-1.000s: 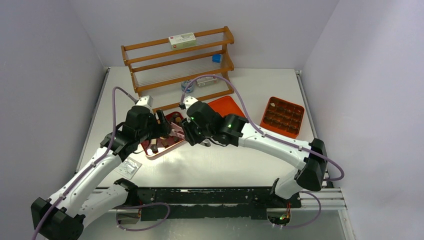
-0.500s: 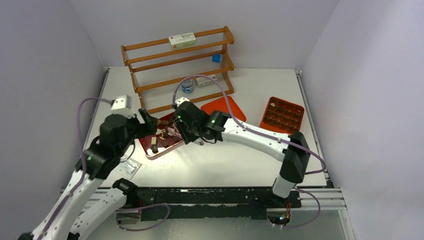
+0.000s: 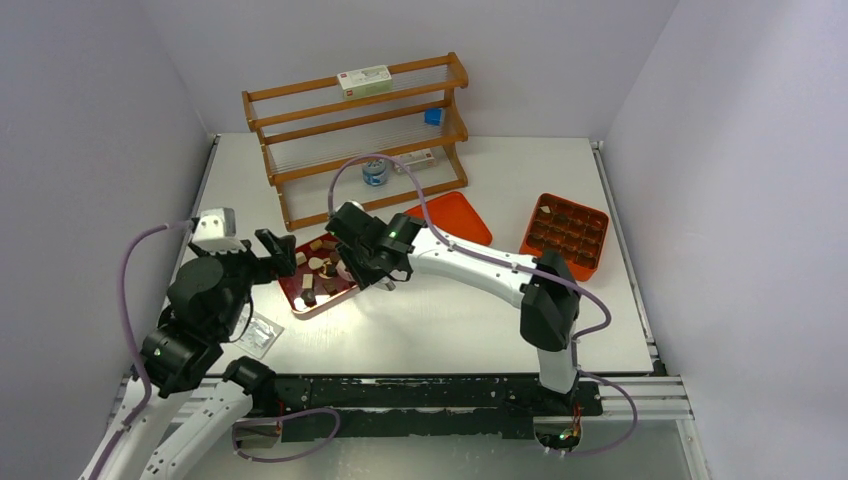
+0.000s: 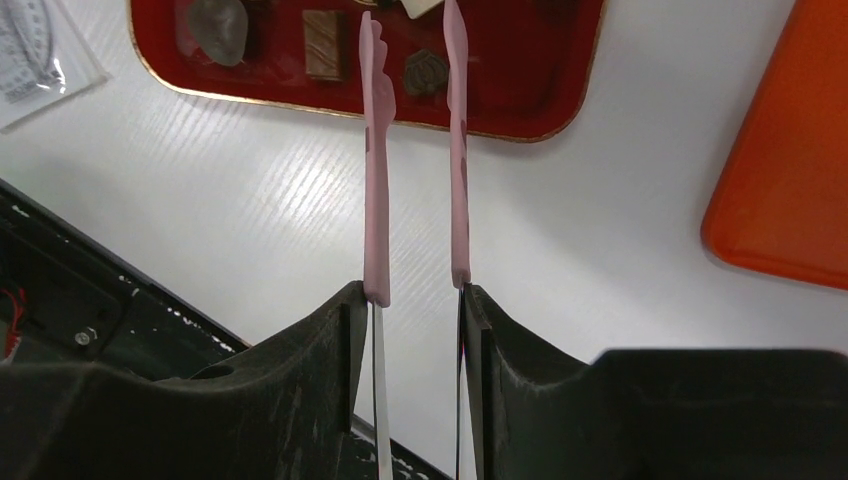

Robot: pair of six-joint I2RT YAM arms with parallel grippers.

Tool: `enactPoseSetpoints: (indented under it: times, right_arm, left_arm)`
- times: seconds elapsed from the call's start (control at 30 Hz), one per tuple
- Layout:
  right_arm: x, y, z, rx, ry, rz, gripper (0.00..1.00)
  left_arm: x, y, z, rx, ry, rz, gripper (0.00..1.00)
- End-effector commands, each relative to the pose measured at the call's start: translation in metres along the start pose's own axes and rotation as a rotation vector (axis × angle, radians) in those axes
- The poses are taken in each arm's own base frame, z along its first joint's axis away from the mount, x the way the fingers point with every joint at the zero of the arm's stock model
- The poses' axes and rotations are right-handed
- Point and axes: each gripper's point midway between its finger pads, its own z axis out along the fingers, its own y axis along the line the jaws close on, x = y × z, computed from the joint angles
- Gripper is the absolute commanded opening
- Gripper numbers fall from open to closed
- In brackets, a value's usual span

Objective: Pack the chocolate
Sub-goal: Pick up the fake chocolate from the plate.

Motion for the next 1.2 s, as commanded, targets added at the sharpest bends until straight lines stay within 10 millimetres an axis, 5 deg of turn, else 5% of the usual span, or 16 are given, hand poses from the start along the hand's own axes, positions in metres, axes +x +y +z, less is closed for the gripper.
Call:
enactPoseSetpoints:
  times: [0.0, 0.8, 1.17]
  right_arm:
    - [0.000, -0.001, 0.001, 0.017, 0.034, -0.002, 0.43]
    - [0.010, -0.005, 0.023, 0.067, 0.104, -0.034, 0.37]
    - [-0.013, -0.028, -0.005, 0.093, 0.016, 0.021, 0.31]
  left_arm:
    - [0.000, 0.004, 0.005, -0.028, 0.015, 0.038, 0.97]
    - [-0.011, 0.010, -0.006, -0.038, -0.048, 0.021, 0.97]
    - [-0.009, 0.008, -0.004, -0.030, -0.039, 0.029, 0.97]
